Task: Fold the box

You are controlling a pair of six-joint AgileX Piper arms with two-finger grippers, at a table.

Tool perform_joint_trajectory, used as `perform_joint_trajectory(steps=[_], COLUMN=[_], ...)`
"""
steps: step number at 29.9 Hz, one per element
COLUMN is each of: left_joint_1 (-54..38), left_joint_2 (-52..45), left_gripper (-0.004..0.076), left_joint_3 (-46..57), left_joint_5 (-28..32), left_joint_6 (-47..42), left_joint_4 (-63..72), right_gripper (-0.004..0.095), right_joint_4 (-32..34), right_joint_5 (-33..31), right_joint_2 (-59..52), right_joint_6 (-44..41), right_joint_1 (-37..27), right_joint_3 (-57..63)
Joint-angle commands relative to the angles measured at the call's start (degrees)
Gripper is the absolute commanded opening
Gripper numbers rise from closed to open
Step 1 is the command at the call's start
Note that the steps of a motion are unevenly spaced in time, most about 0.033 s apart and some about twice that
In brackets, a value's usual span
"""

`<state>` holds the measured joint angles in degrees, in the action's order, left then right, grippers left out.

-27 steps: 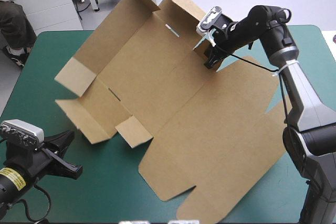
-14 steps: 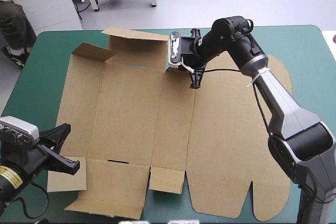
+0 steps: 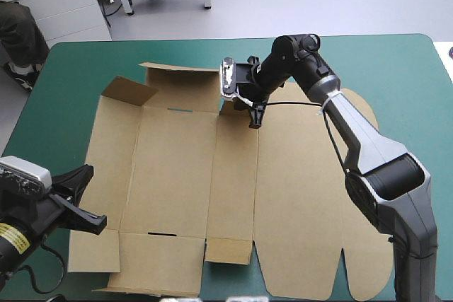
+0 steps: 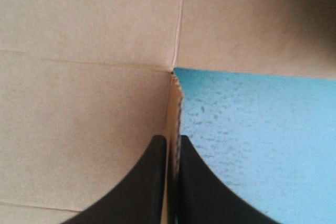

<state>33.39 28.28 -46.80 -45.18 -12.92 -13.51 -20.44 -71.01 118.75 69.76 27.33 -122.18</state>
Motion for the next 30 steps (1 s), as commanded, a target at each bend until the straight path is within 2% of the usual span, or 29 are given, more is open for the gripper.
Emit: perform_joint_trajectory(steps=[1,5,6,8,11,14,17,18,20,24,30], left_joint_1=[0.3,0.3,0.3,0.3,0.3,0.3,0.3,0.3,0.3,0.3,0.3], left_joint_2=[0.3,0.3,0.3,0.3,0.3,0.3,0.3,0.3,0.3,0.3,0.3], left_gripper=[-0.001,-0.001,-0.001,-0.001,-0.001,-0.001,-0.001,-0.001,-0.001,-0.001,-0.001], left_joint_3=[-1.9,-1.9,-1.9,-1.9,-1.9,-1.9,-1.9,-1.9,-1.9,-1.9,-1.9], left_joint_5=[4.2,4.2,4.2,4.2,4.2,4.2,4.2,4.2,4.2,4.2,4.1], left_joint_6=[0.0,0.0,0.0,0.0,0.0,-0.6,-0.6,-0.6,-0.6,-0.6,-0.6], left_joint_4=[-0.7,-0.7,-0.8,-1.4,-2.7,-3.7,-3.8,-3.8,-3.8,-4.3,-4.5], right_gripper=[0.024,0.0554,0.0607,0.0625,0.0541,0.0388,0.018,0.0083,-0.0018,-0.0019,-0.0019], right_joint_4=[-1.4,-1.4,-1.2,-1.1,0.3,4.7,9.6,11.6,14.3,20.1,28.1], right_joint_5=[2.6,4.0,3.7,3.5,3.3,2.6,0.3,-0.8,-0.8,-0.8,-0.8], right_joint_2=[-3.6,-4.5,-4.8,-5.7,-7.6,-10.2,-12.6,-13.6,-14.8,-17.0,-19.7], right_joint_6=[0.5,-1.5,-2.1,-4.8,-11.7,-18.8,-24.2,-25.6,-31.9,-44.9,-57.7], right_joint_1=[-0.1,-0.1,-0.1,-0.1,-0.1,-0.1,-0.1,-0.1,-0.1,-0.2,-0.2], right_joint_3=[-1.9,-2.0,-2.0,-2.0,-2.0,-2.0,-2.0,-2.0,-2.0,-2.0,-1.7])
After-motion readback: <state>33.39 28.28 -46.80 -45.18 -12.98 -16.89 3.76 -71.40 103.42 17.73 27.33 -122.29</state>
